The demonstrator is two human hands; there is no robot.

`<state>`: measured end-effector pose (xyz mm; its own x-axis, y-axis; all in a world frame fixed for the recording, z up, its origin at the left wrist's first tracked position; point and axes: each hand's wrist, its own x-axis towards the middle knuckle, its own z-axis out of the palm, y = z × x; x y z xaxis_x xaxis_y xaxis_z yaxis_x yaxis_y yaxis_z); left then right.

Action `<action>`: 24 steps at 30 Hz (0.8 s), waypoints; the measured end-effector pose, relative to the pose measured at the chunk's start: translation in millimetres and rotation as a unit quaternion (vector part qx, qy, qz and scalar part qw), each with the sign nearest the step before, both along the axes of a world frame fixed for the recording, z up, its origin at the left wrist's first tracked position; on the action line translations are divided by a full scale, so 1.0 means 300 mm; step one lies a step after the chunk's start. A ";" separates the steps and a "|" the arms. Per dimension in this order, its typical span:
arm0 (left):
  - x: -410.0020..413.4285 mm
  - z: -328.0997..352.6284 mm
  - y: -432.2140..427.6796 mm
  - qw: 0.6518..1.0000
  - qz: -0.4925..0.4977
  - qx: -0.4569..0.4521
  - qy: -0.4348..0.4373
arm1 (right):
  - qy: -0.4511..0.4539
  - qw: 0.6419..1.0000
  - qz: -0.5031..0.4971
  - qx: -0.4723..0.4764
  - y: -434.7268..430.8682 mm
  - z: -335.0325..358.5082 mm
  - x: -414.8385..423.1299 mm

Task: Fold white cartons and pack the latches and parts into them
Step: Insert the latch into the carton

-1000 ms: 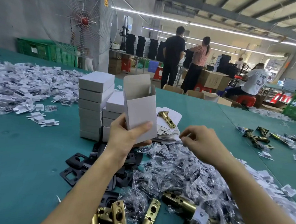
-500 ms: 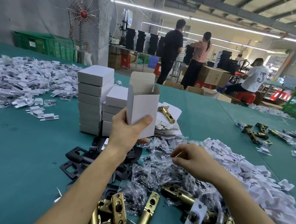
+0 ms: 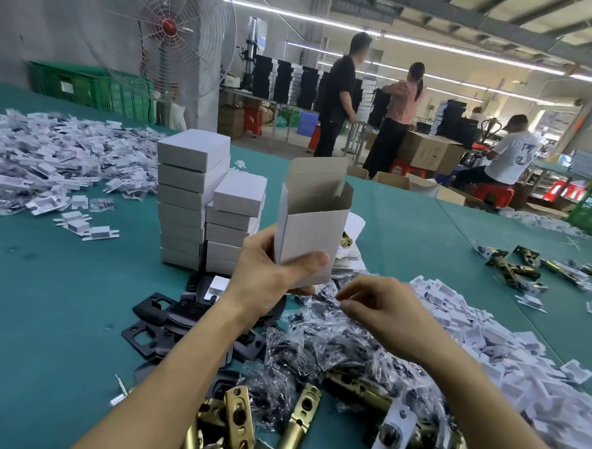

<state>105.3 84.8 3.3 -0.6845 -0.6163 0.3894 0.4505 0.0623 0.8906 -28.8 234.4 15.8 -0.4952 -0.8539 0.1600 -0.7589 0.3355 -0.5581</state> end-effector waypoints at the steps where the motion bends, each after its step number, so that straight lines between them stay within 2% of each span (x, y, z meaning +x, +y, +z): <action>1: 0.001 -0.002 0.000 1.000 -0.003 0.001 -0.002 | -0.004 1.000 -0.004 -0.018 0.000 0.006 0.004; 7: -0.003 -0.016 0.003 1.000 -0.024 -0.012 -0.003 | -0.023 0.992 0.005 -0.122 -0.004 0.041 0.030; 9: -0.004 -0.017 0.003 1.000 -0.025 -0.015 -0.004 | -0.005 0.992 0.002 -0.125 -0.004 0.047 0.034; 11: -0.005 -0.018 0.003 1.000 -0.023 -0.013 -0.005 | 0.068 0.996 -0.023 -0.055 0.001 0.048 0.024; 13: -0.006 -0.018 0.004 1.000 -0.017 -0.001 -0.009 | 0.155 0.983 -0.039 0.092 0.009 0.041 0.007; 14: -0.007 -0.018 0.004 1.000 -0.013 0.003 -0.013 | 0.176 0.970 -0.044 0.160 0.011 0.033 0.000; 16: -0.008 -0.019 0.003 1.000 -0.007 0.006 -0.020 | 0.176 0.956 -0.059 0.229 0.013 0.011 -0.009; 20: -0.004 -0.017 0.004 1.000 -0.003 0.005 -0.028 | 0.113 0.966 -0.078 0.217 0.003 -0.024 -0.021; 24: -0.002 -0.016 0.005 0.999 -0.006 -0.001 -0.040 | 0.180 0.955 -0.105 0.211 -0.003 -0.036 -0.047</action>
